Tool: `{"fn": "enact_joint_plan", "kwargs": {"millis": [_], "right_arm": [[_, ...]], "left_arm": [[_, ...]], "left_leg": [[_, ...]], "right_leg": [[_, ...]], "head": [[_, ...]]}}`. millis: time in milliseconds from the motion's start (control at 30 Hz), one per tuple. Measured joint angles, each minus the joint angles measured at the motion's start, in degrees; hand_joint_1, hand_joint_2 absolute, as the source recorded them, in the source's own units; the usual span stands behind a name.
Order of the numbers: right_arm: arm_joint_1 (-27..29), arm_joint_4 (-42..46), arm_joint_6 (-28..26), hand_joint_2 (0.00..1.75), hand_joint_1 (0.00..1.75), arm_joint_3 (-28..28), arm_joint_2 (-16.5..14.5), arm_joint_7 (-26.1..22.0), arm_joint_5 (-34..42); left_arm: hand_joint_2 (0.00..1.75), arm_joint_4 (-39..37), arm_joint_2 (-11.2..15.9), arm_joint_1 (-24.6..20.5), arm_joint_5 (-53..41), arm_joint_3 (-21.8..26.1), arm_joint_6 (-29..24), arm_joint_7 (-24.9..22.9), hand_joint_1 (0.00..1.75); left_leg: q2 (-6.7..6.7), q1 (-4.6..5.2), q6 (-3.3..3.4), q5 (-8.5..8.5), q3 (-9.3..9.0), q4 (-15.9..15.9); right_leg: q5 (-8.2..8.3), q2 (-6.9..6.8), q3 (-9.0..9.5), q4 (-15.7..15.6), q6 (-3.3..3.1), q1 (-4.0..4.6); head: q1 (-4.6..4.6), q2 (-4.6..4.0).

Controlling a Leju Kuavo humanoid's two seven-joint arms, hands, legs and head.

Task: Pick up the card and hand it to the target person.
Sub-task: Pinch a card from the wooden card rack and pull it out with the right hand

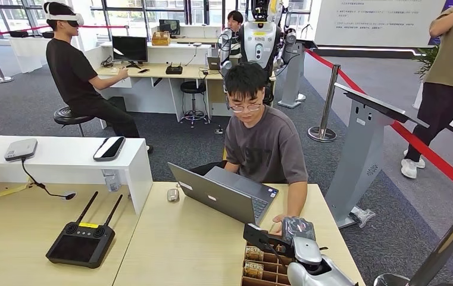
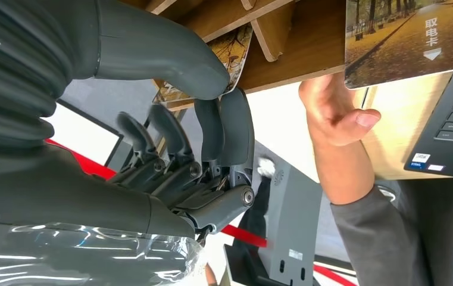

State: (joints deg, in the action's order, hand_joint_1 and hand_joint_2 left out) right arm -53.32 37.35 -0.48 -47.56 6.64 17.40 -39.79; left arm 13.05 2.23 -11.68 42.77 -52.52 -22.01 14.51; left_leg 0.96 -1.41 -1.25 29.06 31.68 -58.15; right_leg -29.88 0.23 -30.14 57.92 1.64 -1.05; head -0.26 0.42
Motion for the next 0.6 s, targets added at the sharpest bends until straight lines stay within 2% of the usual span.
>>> {"fn": "enact_joint_plan", "kwargs": {"millis": [600], "right_arm": [[-0.06, 1.38, -1.05, 1.75, 1.75, 0.07, 0.74, 0.53, 0.32]], "left_arm": [[0.0, 0.0, 0.0, 0.29, 0.44, 0.02, -0.15, 0.4, 0.0]], "left_leg": [[-0.01, 0.0, 0.0, 0.0, 0.0, 0.0]], "right_leg": [[0.0, 0.01, -0.01, 0.0, 0.0, 0.0]], "head": [[0.0, 0.0]]}}
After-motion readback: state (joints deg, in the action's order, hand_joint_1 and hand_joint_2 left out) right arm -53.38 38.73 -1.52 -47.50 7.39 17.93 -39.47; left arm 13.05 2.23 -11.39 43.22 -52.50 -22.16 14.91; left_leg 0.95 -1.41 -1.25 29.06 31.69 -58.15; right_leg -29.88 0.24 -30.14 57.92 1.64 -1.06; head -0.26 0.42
